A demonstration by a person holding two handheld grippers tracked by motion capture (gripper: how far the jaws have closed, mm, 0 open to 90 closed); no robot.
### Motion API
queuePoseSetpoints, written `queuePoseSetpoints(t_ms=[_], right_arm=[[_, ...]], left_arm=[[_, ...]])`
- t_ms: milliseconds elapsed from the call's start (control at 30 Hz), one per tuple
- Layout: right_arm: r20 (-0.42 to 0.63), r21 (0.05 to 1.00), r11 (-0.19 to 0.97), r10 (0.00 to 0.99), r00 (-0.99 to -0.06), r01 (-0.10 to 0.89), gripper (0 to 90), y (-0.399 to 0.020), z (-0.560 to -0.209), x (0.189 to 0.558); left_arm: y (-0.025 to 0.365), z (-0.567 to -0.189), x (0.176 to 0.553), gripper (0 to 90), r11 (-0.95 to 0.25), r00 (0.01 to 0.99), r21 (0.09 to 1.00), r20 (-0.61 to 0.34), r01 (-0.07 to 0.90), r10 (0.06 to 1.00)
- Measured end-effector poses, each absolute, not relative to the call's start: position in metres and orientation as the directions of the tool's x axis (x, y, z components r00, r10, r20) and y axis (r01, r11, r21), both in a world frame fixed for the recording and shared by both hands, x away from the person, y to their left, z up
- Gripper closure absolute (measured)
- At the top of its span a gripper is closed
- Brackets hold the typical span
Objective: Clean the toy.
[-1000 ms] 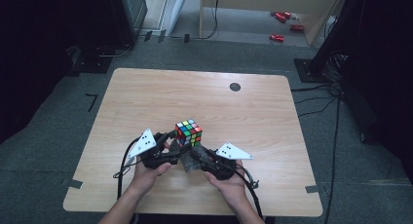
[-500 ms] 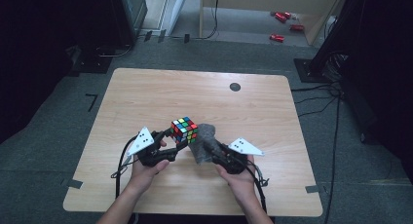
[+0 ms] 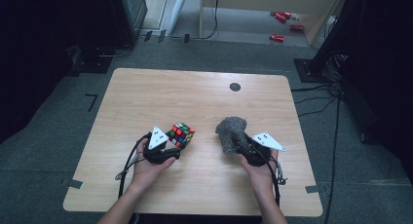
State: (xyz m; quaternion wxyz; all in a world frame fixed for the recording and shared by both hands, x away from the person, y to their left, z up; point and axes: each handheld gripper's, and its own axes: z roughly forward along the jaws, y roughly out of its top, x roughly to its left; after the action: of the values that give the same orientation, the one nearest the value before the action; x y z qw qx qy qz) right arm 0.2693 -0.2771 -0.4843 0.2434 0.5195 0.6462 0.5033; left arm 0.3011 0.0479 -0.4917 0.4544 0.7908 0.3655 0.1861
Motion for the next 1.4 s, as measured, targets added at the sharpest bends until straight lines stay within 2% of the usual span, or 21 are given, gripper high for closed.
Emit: queuePoseSetpoints(t_ms=[400, 800, 1400], right_arm=[[0.228, 0.882, -0.054, 0.919, -0.323, 0.469, 59.9, -0.279, -0.492, 0.272], [0.227, 0.876, -0.042, 0.915, -0.334, 0.48, 58.2, -0.275, -0.495, 0.273], [0.217, 0.875, -0.028, 0.916, -0.339, 0.483, 58.1, -0.274, -0.496, 0.271]], left_arm=[[0.04, -0.494, 0.307, 35.2, -0.416, 0.636, 0.747, -0.012, 0.519, 0.772], [0.035, -0.501, 0.312, 34.7, -0.395, 0.643, 0.784, -0.007, 0.479, 0.765], [0.034, -0.505, 0.314, 31.7, -0.359, 0.648, 0.807, -0.038, 0.469, 0.76]])
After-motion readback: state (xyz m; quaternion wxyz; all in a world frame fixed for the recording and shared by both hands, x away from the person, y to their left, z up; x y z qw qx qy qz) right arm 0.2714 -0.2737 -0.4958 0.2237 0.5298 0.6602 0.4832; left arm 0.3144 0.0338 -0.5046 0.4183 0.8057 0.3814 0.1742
